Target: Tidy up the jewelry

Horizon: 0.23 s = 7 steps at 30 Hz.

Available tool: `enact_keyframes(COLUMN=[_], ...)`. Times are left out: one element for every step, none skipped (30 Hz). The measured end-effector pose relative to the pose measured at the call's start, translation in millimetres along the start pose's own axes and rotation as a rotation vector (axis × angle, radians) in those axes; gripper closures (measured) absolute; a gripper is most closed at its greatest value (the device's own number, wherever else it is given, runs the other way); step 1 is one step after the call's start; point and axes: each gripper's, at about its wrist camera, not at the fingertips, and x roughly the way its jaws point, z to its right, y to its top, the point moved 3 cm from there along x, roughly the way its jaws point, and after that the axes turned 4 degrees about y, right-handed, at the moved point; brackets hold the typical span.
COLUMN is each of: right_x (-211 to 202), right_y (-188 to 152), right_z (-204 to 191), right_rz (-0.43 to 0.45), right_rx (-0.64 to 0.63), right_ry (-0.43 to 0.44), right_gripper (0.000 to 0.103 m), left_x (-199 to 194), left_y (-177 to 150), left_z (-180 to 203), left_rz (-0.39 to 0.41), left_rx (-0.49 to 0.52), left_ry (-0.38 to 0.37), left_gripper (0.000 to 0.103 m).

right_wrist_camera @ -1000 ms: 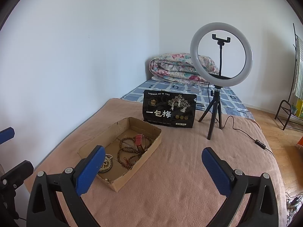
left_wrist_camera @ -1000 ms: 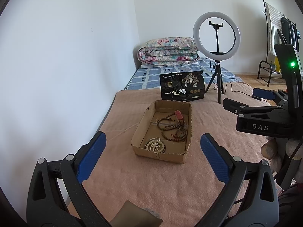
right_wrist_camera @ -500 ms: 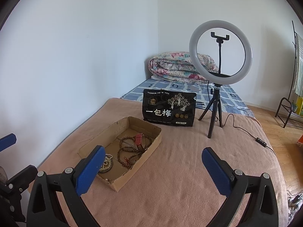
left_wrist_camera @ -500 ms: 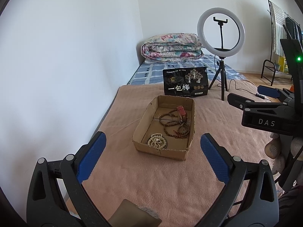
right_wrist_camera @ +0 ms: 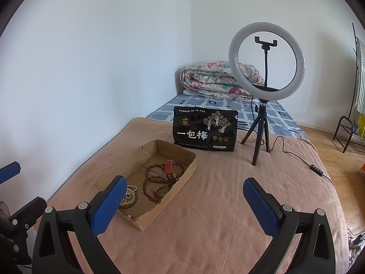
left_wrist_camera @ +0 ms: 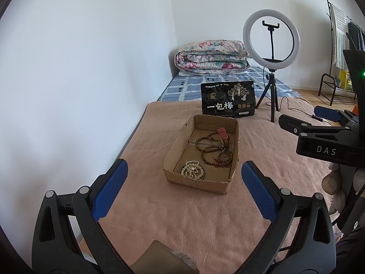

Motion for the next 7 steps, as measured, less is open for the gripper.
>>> enact_keyframes(right_x=[0.3,0.7,0.8,0.9,1.0,0.2,0.1], right_y=[-0.2,-0.5,-0.7,-0.6,-0.7,-0.6,-0.3], right_z=[-0.4,-1.4,-1.4,-0.3,-0.7,0.5,0.9], right_rz=[-0.002,-0.003,-0.004,-0.004,-0.004,-0.003,-0.001], right_rx=[0.000,-0.001,-0.001,0.000,0.002,0.003,0.005], right_ry=[0.001,0.002,0.002,0.002,0.002,0.002,0.001], right_gripper=[0.000,0.000,0.000,0.000,0.000,0.000,0.000], left_x=[-0.2,-1.7,-2.1,-4.0,-5.9,-7.3,-7.9], left_y=[-0.1,-1.2,-1.2,-1.7,-1.8,-1.9,-1.9], left_z=[0.0,-0.5,-0.7,-1.0,-1.4,-1.6,-1.9], left_rz=[0.000,-0.001,0.003,0.011,0.020,0.026,0.028], left_rx=[-0.002,-0.003,-0.004,-0.005,-0.005,-0.004,-0.006], left_ry=[-0.003,-0.003,-0.002,-0.001,0.006,0.011,0.015], left_gripper=[0.002,0.002,0.002,0.002,0.002,0.002,0.002])
